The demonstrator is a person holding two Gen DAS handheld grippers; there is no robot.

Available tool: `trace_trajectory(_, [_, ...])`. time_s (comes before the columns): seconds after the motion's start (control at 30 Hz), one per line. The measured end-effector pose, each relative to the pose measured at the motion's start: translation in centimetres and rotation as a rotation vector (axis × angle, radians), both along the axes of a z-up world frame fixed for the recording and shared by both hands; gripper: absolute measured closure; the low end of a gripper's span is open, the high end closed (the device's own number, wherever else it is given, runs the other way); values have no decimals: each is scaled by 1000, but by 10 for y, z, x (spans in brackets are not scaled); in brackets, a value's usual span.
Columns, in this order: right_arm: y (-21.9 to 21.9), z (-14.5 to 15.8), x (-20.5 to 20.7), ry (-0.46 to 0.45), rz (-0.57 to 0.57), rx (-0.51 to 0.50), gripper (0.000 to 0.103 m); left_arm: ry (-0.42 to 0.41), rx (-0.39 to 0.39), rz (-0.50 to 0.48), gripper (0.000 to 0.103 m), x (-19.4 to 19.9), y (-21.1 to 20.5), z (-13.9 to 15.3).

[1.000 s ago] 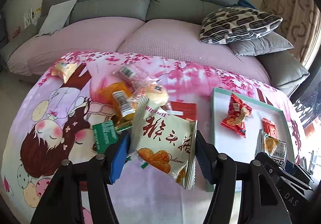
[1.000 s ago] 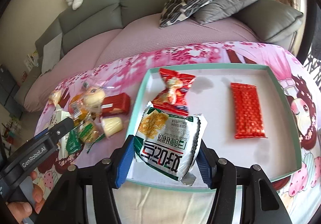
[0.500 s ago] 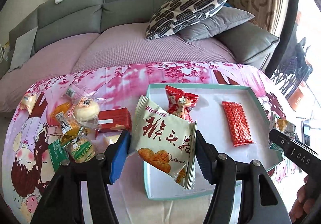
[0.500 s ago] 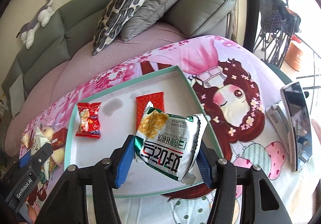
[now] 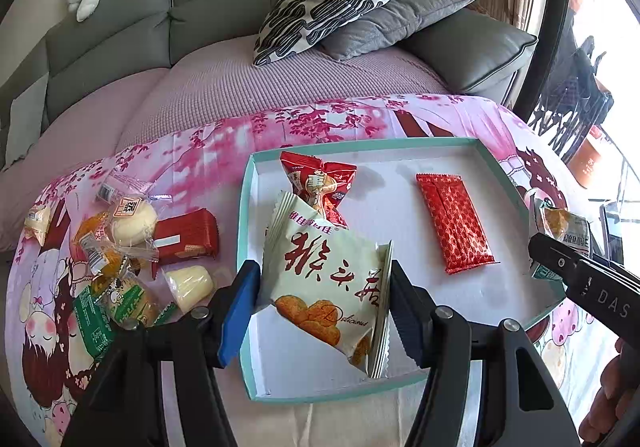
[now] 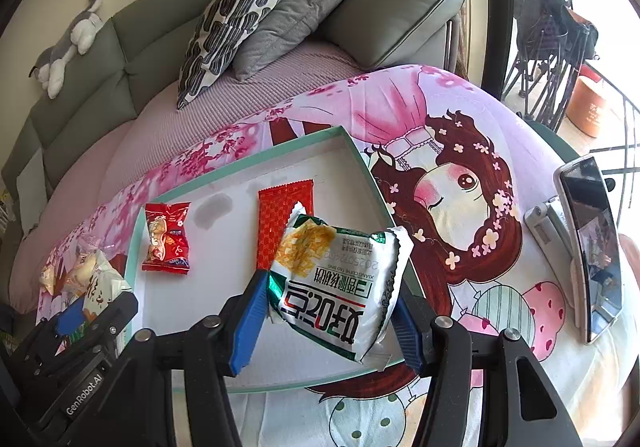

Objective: Organize snacks
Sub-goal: 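Carry both packs over the tray with both grippers, then open both grippers to release the packs into the tray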

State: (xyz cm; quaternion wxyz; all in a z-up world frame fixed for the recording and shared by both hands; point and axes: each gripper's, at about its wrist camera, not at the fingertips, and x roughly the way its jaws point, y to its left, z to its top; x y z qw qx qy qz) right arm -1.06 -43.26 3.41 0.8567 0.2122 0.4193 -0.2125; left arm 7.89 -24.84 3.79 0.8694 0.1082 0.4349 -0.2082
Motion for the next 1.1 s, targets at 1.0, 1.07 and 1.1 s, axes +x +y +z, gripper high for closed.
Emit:
trace_trajectory(1.0, [0, -39, 24, 162, 27, 18, 40, 138, 54, -9, 35, 13, -12, -47])
trace_trajectory(1.07, [0, -40, 24, 163, 26, 20, 40, 142, 54, -18, 32, 13, -14, -47])
trace_trajectory(1.1, [-1, -40, 24, 163, 25, 24, 40, 144, 49, -21, 27, 13, -14, -47])
